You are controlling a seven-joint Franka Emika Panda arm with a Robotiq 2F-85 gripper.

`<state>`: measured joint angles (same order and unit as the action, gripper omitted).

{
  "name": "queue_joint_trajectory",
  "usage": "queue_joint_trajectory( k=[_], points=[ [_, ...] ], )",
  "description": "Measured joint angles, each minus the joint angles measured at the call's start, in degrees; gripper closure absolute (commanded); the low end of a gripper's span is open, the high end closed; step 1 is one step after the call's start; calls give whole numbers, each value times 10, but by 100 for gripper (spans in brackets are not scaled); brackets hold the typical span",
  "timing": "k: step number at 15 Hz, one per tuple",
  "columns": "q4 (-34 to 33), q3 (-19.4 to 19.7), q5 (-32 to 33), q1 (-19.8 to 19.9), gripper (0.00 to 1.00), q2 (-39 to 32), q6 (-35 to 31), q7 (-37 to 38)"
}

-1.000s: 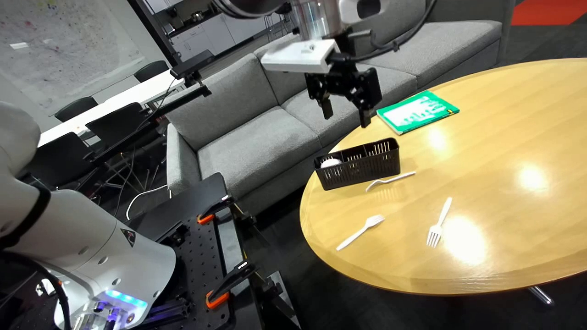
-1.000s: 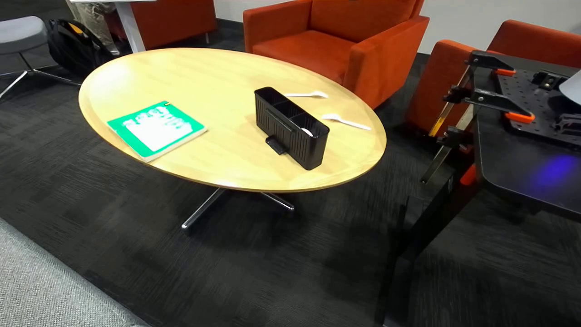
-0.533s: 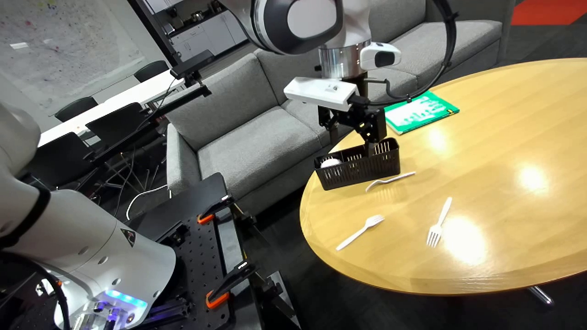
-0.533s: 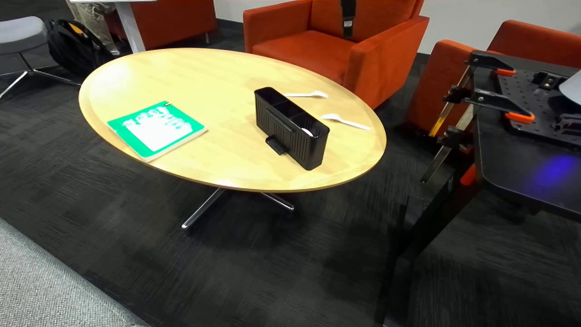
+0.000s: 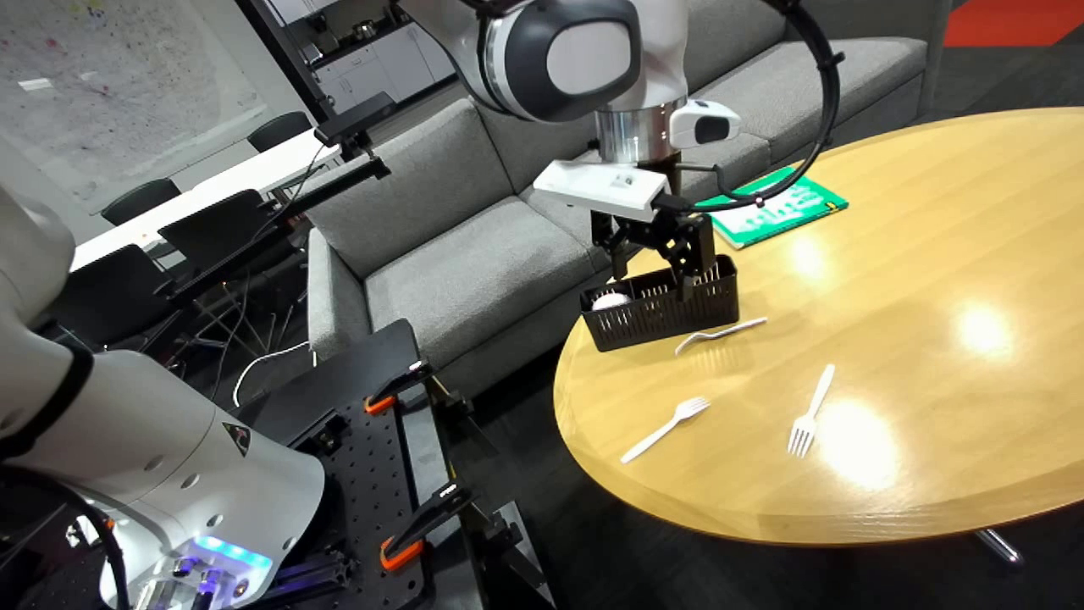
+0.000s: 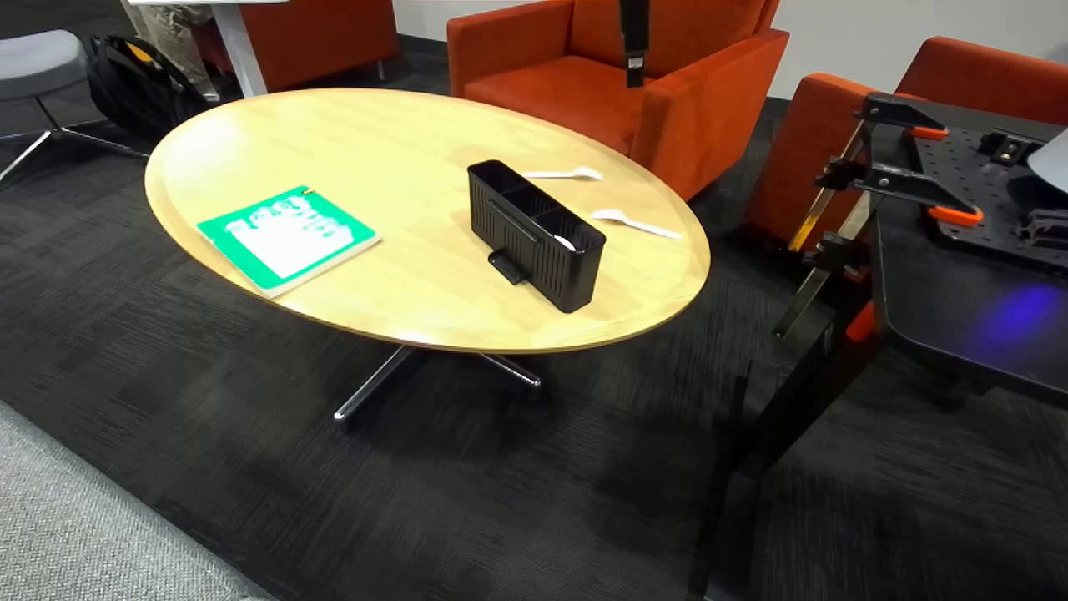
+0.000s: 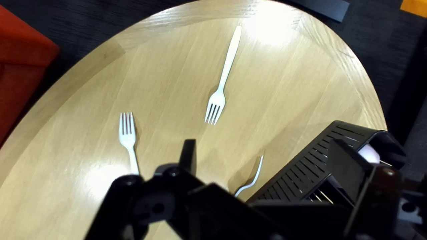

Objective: Slide the fork, closest to the rack, slightly to the right

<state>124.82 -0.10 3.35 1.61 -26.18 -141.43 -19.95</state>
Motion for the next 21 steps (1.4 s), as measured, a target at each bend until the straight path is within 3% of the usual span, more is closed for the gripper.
queue_joint_trajectory(
  k=[4,5,6,9,15,21],
  points=[
    [-10,-14,22,7,0,-64,-103,-40],
    [-14,-23,23,17,25,-82,-129,-63],
    [-19,-36,23,32,28,-101,-151,-90],
    [-47,-87,26,92,51,-159,-190,-181],
    [-135,-159,35,172,97,-264,-191,-367],
    [-201,-187,33,181,99,-326,-185,-453]
  ],
)
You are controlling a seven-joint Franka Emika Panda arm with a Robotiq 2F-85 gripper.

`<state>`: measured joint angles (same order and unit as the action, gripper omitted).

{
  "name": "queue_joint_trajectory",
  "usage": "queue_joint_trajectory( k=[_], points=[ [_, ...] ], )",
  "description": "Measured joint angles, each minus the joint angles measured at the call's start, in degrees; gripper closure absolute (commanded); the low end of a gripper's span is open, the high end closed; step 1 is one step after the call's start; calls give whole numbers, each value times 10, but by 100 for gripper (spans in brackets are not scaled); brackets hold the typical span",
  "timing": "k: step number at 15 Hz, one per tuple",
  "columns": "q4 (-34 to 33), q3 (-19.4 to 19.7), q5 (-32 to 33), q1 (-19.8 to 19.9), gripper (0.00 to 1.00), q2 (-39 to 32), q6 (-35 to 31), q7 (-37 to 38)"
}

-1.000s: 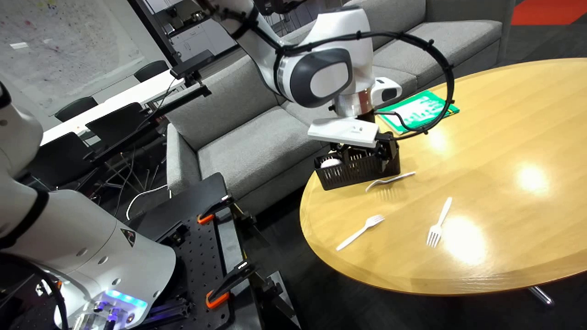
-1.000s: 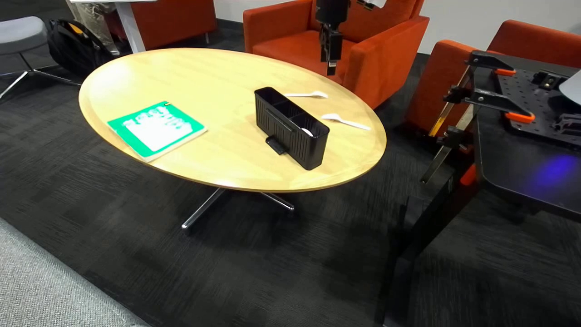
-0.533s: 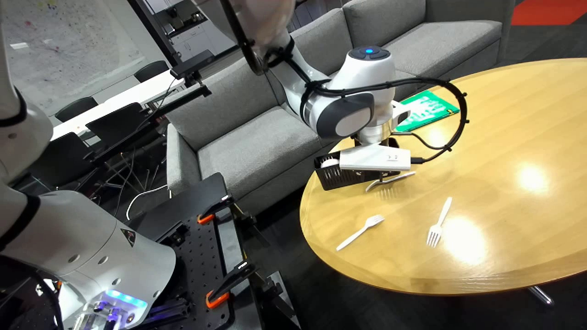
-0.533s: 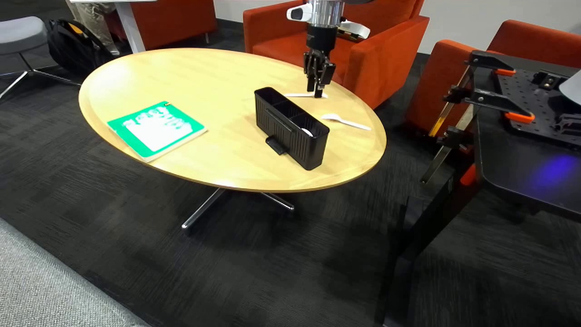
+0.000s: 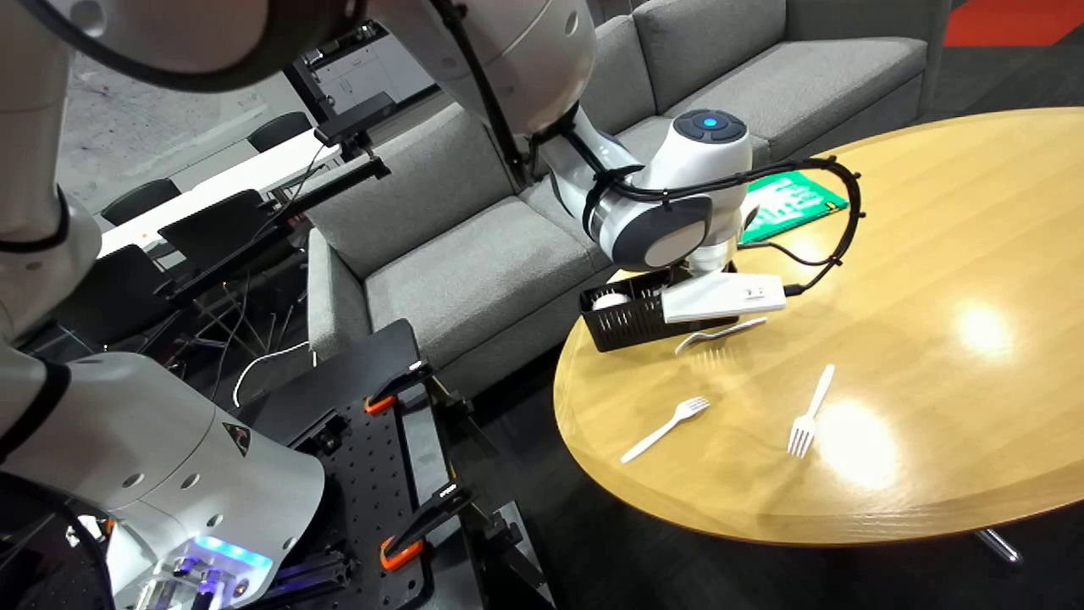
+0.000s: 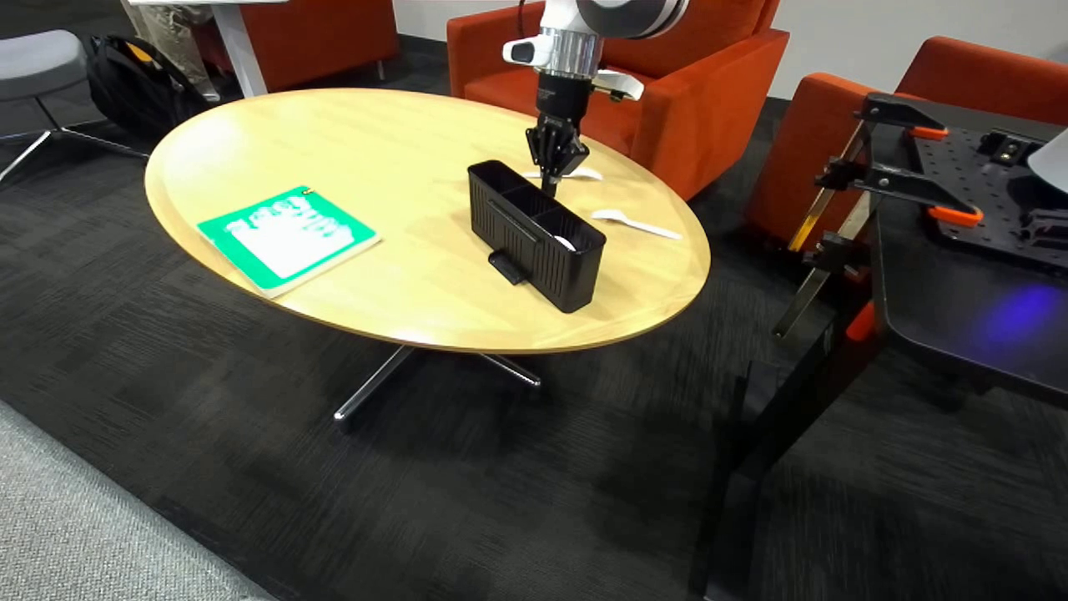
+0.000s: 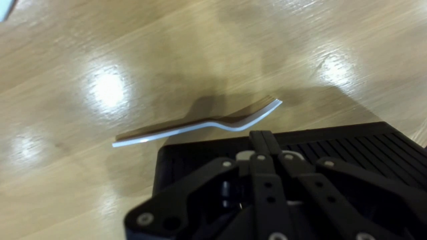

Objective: Slide the fork, closest to the rack, slightly to the right

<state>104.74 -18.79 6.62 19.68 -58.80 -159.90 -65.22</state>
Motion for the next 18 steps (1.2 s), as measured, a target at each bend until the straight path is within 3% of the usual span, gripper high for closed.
queue_joint_trajectory(
  k=[12,18],
  points=[
    [-36,-2,0,0,100,-46,0,-22],
    [-66,-35,-5,28,100,-83,0,-80]
  ],
)
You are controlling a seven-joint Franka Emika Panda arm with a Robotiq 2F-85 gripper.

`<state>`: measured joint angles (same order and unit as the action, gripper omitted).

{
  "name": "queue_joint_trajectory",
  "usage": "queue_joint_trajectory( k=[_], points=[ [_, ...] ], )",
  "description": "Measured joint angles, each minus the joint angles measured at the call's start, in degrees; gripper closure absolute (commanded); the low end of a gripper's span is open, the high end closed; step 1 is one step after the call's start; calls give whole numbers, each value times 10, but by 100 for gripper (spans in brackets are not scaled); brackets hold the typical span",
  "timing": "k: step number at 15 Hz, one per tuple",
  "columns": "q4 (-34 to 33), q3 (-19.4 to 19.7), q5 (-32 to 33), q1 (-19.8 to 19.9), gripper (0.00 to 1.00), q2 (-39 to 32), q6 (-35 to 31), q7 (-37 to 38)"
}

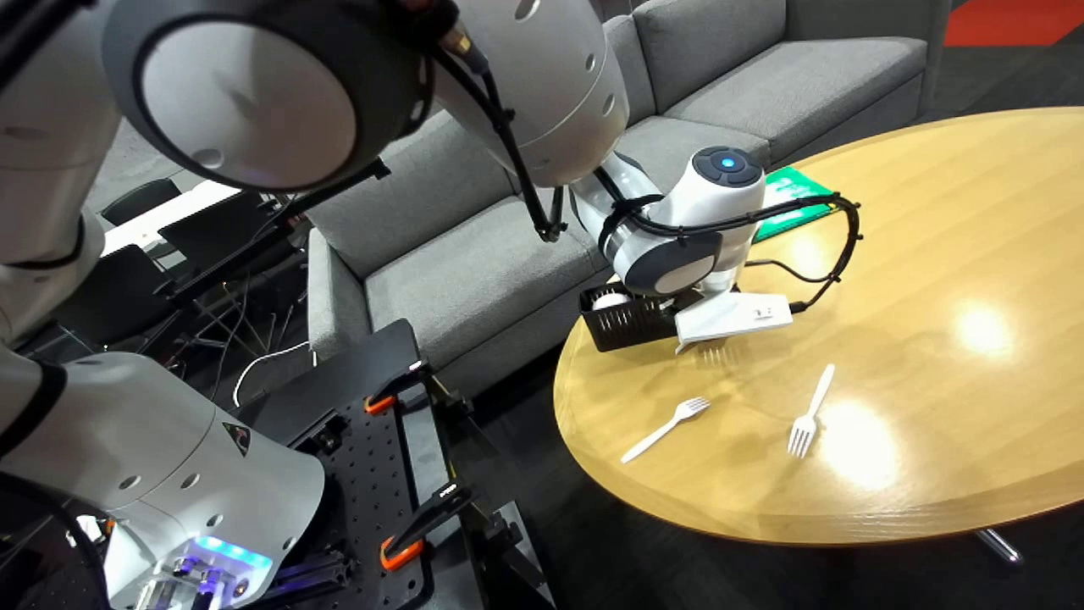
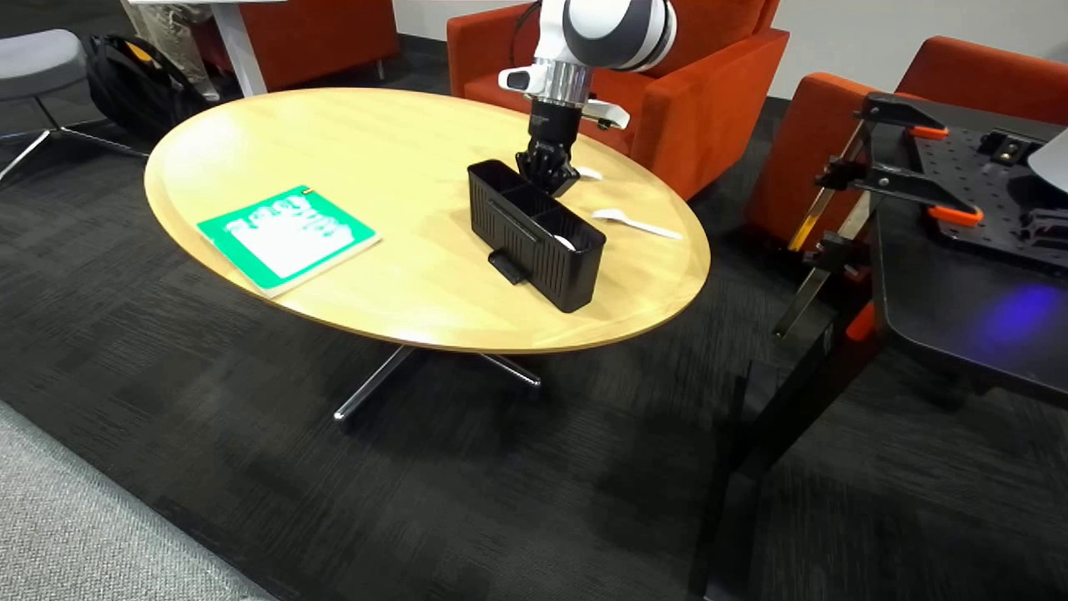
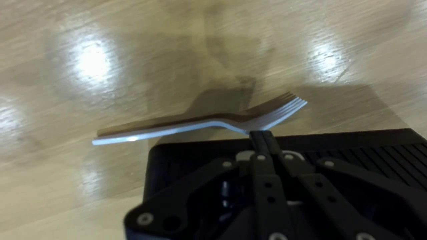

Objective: Slide the fork, closest to the rack, slightly to the right

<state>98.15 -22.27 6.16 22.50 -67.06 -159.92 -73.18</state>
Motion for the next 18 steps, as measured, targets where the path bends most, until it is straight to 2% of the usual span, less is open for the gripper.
queue_joint_trajectory(
  k=[8,14,18],
  points=[
    [-15,-41,-30,41,100,-24,13,-68],
    [-55,-44,-45,33,100,-59,36,-84],
    [-78,-24,-51,10,100,-70,37,-81]
  ],
)
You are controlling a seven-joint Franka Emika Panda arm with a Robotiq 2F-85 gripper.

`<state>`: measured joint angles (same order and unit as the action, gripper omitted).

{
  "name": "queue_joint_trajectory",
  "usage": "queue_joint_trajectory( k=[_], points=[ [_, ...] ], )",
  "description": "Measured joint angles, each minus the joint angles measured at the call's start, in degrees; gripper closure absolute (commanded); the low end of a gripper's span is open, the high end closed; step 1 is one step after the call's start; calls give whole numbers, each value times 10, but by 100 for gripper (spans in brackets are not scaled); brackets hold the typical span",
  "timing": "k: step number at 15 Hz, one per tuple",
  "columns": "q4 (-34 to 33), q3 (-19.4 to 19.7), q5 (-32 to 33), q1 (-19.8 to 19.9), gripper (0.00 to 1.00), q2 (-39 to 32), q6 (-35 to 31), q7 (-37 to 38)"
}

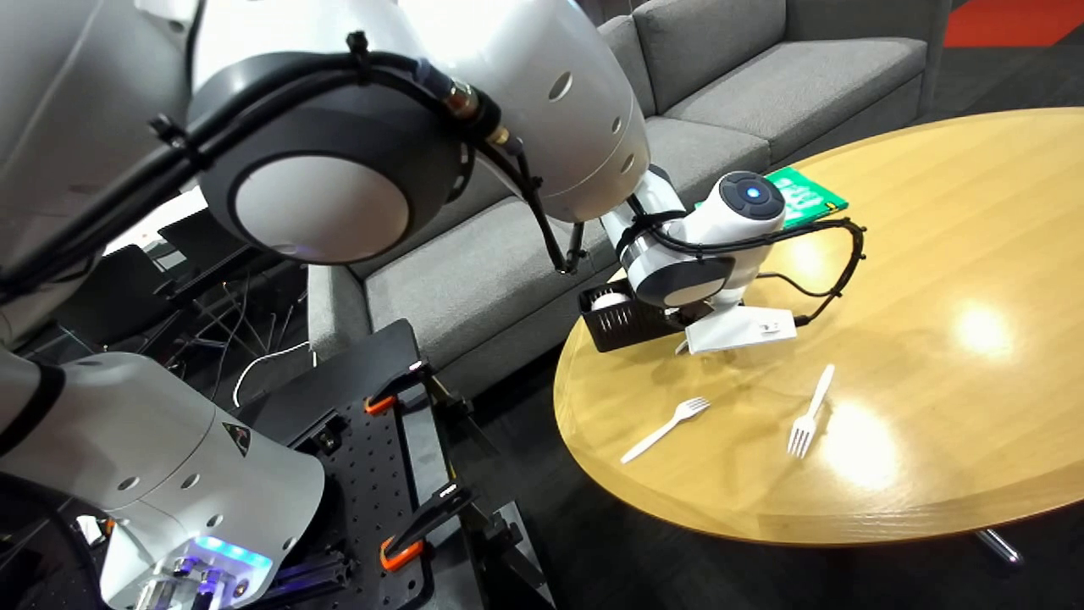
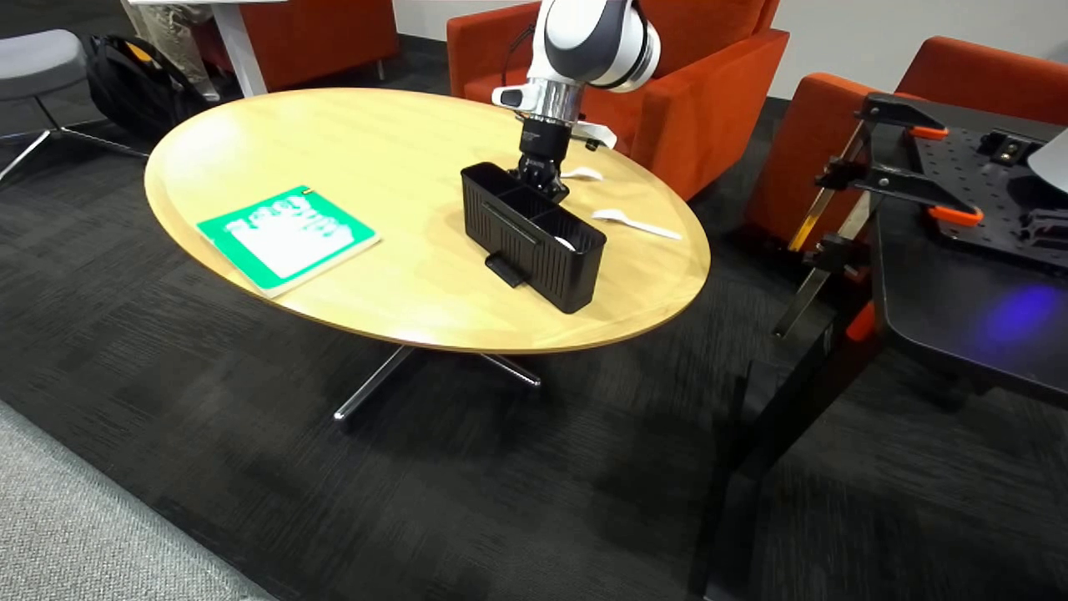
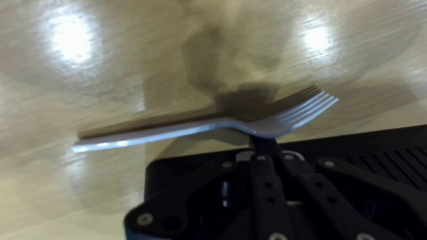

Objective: Slide the fork, closest to the rack, slightly to the right

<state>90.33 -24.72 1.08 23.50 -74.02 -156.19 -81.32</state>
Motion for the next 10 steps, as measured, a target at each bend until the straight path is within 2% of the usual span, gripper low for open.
queue_joint_trajectory(
  k=[5,10],
  points=[
    [-19,35,-1,-41,100,4,-1,45],
    [-32,54,-1,-58,100,6,-2,87]
  ],
)
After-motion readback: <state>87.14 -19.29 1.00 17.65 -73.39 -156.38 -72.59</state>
